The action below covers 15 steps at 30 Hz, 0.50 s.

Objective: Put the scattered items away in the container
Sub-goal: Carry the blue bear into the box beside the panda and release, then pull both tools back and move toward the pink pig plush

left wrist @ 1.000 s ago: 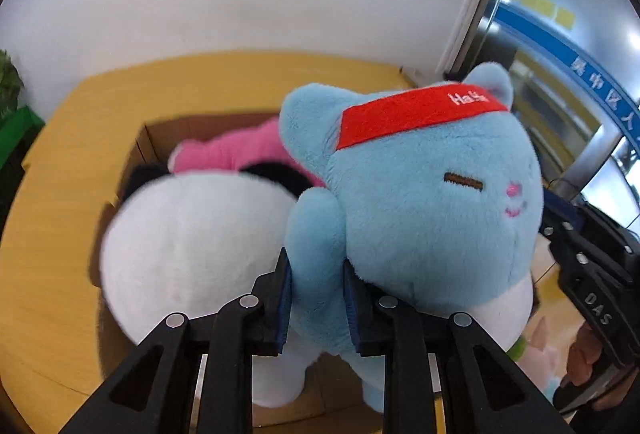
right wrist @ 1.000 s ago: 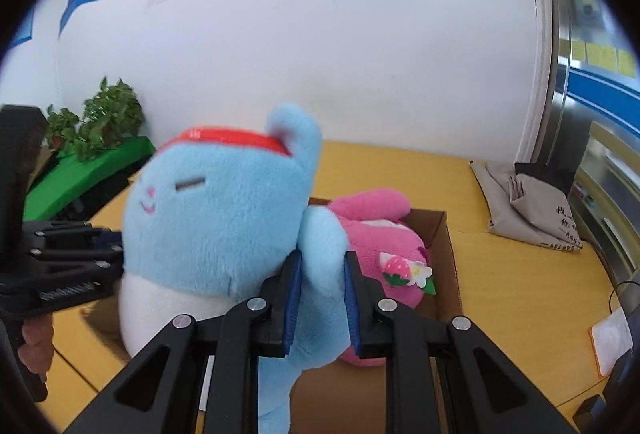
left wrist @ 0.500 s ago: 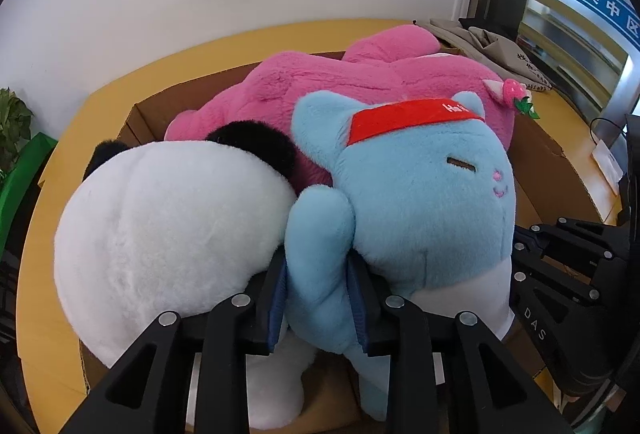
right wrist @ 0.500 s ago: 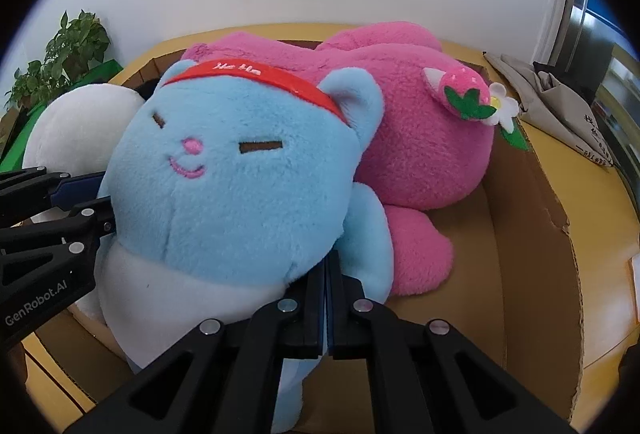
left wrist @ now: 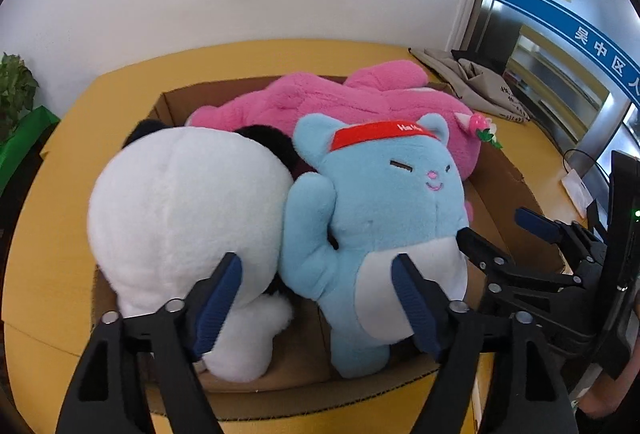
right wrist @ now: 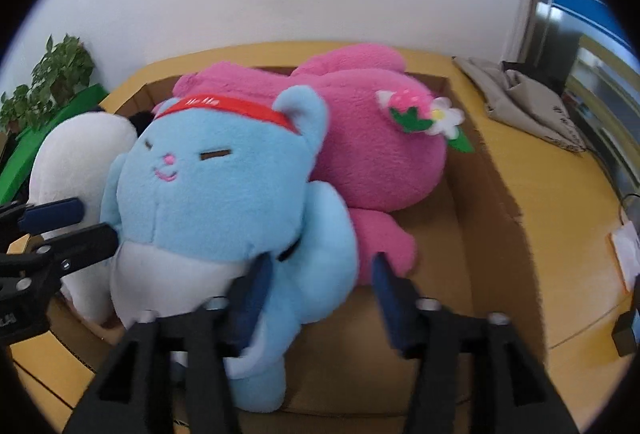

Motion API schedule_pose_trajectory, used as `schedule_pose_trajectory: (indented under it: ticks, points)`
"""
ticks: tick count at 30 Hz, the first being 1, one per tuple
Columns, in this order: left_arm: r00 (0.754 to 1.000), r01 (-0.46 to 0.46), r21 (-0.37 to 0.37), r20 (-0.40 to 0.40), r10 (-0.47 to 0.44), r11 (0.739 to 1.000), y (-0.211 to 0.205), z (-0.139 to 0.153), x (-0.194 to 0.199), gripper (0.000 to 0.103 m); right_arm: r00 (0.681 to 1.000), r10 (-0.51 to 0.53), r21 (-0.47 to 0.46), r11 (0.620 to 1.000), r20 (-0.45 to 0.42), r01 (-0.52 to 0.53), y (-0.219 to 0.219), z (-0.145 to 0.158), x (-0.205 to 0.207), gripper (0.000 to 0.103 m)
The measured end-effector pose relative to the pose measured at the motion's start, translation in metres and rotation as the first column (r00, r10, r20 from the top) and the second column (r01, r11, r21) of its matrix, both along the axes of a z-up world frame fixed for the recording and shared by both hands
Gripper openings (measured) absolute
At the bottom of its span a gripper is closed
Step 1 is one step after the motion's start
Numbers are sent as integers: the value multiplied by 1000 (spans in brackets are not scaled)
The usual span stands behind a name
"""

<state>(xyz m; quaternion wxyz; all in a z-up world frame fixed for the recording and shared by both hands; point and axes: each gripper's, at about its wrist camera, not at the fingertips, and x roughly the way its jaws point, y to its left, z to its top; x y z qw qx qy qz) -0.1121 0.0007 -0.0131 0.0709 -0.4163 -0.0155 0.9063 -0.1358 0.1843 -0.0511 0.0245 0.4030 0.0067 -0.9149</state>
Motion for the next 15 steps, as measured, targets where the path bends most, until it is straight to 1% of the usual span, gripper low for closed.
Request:
schedule_pose_trajectory:
  ticks: [1,2,3,5,10,15]
  points:
    - [999,-17,-5,-29,17,1000,-2,6,10,95,1000,-10,-4,1000,-15,10,4,4,7,88]
    - [998,-32,-7,-56,31,999,-3,11,20,101,1000,-1,-6,1000,-18,1,6,7,13,88]
    - [996,-40,2,-74,41,999,-5,16,29,103,1000,8,-7,1000,-21,-8,7,10,20,88]
    - [994,-53,22,-95,55,998,-9,22,44,103,999,25,-6,1000,-28,-25,10,16,32,88]
    - [990,-83,56,-106,89,995,-20,27,66,103,997,49,15,999,-66,-48,6,33,56,88]
    - [989,-99,58,-106,105,993,-26,28,76,103,993,68,28,997,-94,-66,0,47,67,88]
